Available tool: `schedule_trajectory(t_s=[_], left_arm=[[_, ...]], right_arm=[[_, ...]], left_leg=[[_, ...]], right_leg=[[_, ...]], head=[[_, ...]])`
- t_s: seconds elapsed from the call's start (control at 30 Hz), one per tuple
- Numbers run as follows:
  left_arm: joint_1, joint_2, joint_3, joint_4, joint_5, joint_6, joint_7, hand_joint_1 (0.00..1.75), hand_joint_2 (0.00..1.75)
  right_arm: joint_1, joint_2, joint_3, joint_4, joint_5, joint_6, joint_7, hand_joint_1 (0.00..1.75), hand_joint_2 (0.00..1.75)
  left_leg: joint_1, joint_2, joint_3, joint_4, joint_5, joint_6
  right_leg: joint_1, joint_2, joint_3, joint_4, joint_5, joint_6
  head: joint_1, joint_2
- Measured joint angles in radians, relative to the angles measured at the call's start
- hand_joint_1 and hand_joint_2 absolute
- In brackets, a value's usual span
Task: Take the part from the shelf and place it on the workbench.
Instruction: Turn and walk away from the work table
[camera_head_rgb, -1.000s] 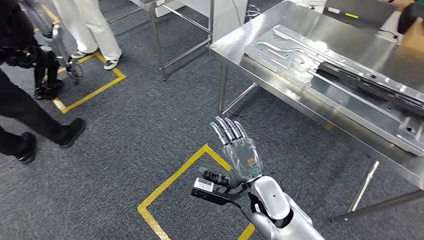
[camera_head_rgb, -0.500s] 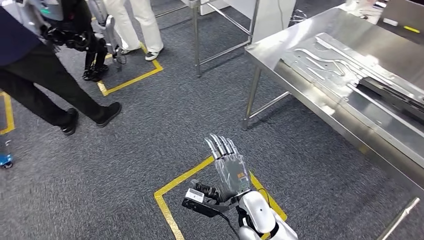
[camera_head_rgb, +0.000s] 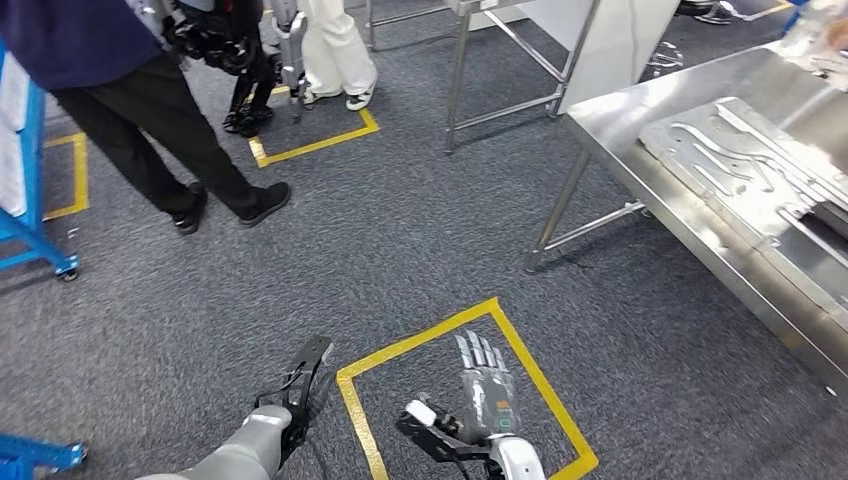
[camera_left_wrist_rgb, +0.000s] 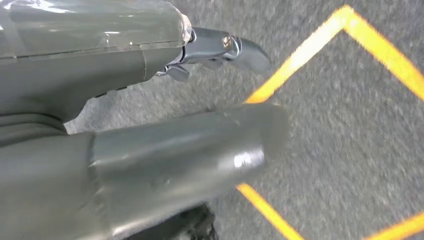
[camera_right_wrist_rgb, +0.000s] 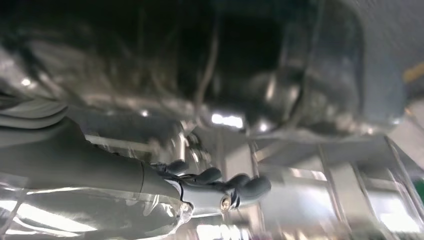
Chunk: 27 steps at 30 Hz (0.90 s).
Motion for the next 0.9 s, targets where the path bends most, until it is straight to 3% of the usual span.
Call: schedule_trajectory(t_s=[0.07, 0.1, 0.13, 0.2, 0.27, 0.33, 0.4, 0.43, 0.47, 0.5, 0.57, 0.63, 0.83, 0.9], left_arm=[[0.013, -0.009, 0.001, 0.008, -0.002, -0.048, 0.002, 0.00, 0.00], [0.019, -0.014, -0.003, 0.012, -0.003, -0.066, 0.019, 0.00, 0.00], [0.025, -0.017, -0.007, 0.015, -0.003, -0.078, 0.040, 0.00, 0.00], [0.036, -0.018, -0.011, 0.016, -0.003, -0.093, 0.072, 0.00, 0.00], [0.041, -0.017, -0.012, 0.017, -0.003, -0.100, 0.087, 0.00, 0.00], [0.040, -0.017, -0.012, 0.017, -0.003, -0.102, 0.091, 0.00, 0.00], [0.042, -0.016, -0.013, 0.018, -0.003, -0.108, 0.098, 0.00, 0.00], [0.044, -0.016, -0.013, 0.018, -0.003, -0.113, 0.103, 0.00, 0.00], [0.046, -0.016, -0.013, 0.018, -0.003, -0.120, 0.107, 0.00, 0.00], [0.048, -0.015, -0.014, 0.018, -0.003, -0.129, 0.111, 0.00, 0.00], [0.047, -0.016, -0.020, 0.019, -0.003, -0.148, 0.113, 0.00, 0.00], [0.045, -0.016, -0.030, 0.020, -0.003, -0.164, 0.108, 0.00, 0.00], [0.043, -0.015, -0.037, 0.021, -0.003, -0.176, 0.097, 0.00, 0.00], [0.033, -0.017, -0.047, 0.022, -0.003, -0.195, 0.082, 0.00, 0.00]], right_arm=[[0.009, -0.008, -0.075, 0.118, -0.138, 0.016, -0.039, 0.00, 0.00], [0.018, -0.013, -0.121, 0.173, -0.206, 0.041, -0.050, 0.00, 0.00], [0.030, -0.017, -0.169, 0.223, -0.271, 0.075, -0.054, 0.00, 0.00], [0.059, -0.022, -0.261, 0.299, -0.367, 0.138, -0.048, 0.00, 0.00], [0.088, -0.026, -0.336, 0.353, -0.412, 0.171, -0.043, 0.00, 0.00], [0.107, -0.027, -0.388, 0.392, -0.425, 0.183, -0.039, 0.00, 0.00], [0.113, -0.027, -0.425, 0.423, -0.456, 0.220, -0.013, 0.00, 0.00], [0.114, -0.026, -0.445, 0.435, -0.484, 0.251, 0.012, 0.00, 0.00], [0.114, -0.025, -0.471, 0.446, -0.519, 0.286, 0.043, 0.00, 0.00], [0.115, -0.023, -0.500, 0.455, -0.557, 0.319, 0.078, 0.00, 0.00], [0.117, -0.018, -0.563, 0.468, -0.629, 0.369, 0.143, 0.00, 0.00], [0.119, -0.015, -0.623, 0.477, -0.697, 0.402, 0.181, 0.00, 0.00], [0.120, -0.014, -0.690, 0.481, -0.759, 0.434, 0.177, 0.00, 0.00], [0.123, -0.013, -0.743, 0.483, -0.769, 0.476, 0.148, 0.00, 0.00]], left_leg=[[0.001, -0.032, -0.003, 0.003, 0.001, -0.003], [0.003, -0.048, -0.007, 0.004, 0.003, -0.006], [0.006, -0.063, -0.011, 0.003, 0.005, -0.011], [0.010, -0.082, -0.017, -0.002, 0.009, -0.023], [0.004, -0.038, -0.034, 0.030, -0.014, -0.033], [0.001, 0.028, -0.084, 0.141, -0.073, -0.039], [0.004, 0.050, -0.138, 0.254, -0.114, -0.044], [0.005, 0.054, -0.145, 0.269, -0.110, -0.046], [0.005, 0.057, -0.129, 0.241, -0.088, -0.046], [0.004, 0.068, -0.095, 0.180, -0.055, -0.044], [-0.005, 0.113, -0.021, 0.046, -0.012, -0.033], [-0.015, 0.136, 0.006, -0.004, -0.008, -0.020], [-0.018, 0.113, 0.004, -0.008, -0.005, -0.010], [-0.012, 0.083, 0.007, -0.017, 0.001, 0.005]], right_leg=[[-0.003, 0.048, 0.050, -0.118, 0.053, -0.009], [-0.002, 0.065, 0.064, -0.150, 0.060, -0.013], [-0.001, 0.072, 0.069, -0.160, 0.055, -0.016], [-0.002, 0.047, 0.079, -0.176, 0.057, -0.022], [-0.005, 0.020, 0.092, -0.197, 0.065, -0.030], [-0.003, -0.006, 0.099, -0.205, 0.066, -0.039], [0.000, -0.032, 0.099, -0.201, 0.062, -0.042], [0.001, -0.044, 0.100, -0.199, 0.059, -0.041], [0.001, -0.056, 0.102, -0.197, 0.055, -0.039], [0.001, -0.069, 0.105, -0.194, 0.050, -0.037], [0.004, -0.089, 0.111, -0.188, 0.041, -0.030], [0.009, -0.107, 0.113, -0.185, 0.035, -0.022], [0.011, -0.128, 0.117, -0.187, 0.032, -0.014], [0.005, -0.075, 0.073, -0.084, -0.030, -0.005]], head=[[0.000, 0.000], [0.001, 0.000], [0.001, 0.000], [0.002, 0.000], [0.000, 0.000], [-0.002, 0.000], [-0.002, 0.000], [-0.002, 0.000], [-0.002, 0.000], [-0.002, 0.000], [-0.003, 0.000], [-0.002, 0.000], [-0.002, 0.000], [-0.002, 0.000]])
